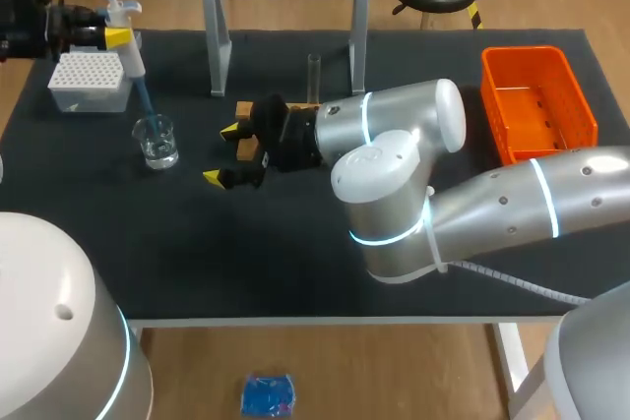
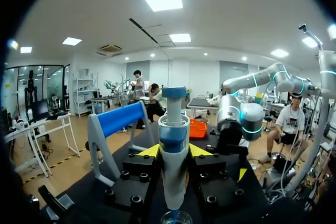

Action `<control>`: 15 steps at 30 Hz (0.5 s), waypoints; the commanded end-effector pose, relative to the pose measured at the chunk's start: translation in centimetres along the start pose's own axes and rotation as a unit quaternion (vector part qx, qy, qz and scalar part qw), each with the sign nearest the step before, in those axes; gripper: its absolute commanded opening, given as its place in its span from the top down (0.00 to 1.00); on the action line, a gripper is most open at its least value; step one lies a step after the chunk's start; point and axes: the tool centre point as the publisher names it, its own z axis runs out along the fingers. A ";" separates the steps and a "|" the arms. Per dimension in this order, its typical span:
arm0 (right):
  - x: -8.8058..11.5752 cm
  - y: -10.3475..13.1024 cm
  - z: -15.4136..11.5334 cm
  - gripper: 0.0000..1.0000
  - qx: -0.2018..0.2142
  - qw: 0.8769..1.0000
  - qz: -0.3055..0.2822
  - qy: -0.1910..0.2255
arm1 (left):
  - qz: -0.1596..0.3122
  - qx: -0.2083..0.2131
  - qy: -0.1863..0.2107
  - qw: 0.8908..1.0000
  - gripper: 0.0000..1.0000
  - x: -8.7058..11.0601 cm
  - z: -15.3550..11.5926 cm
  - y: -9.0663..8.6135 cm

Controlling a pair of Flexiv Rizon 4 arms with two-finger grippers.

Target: Invert the test tube, pick up the pipette, mount the tip to pipette, aspirate from beaker and dispense into the tube, eject the tip, return the pipette, and cap with the stopper.

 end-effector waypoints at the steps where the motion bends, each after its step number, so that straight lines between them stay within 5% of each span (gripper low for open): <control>1: 0.0 -0.1 0.1 0.00 -0.003 1.000 0.000 -0.001 | 0.002 0.005 0.000 1.000 1.00 0.0 -0.2 0.5; 15: 0.0 -0.1 0.1 0.00 -0.003 1.000 0.000 -0.001 | -0.009 0.008 -0.004 1.000 1.00 -0.2 -0.1 1.7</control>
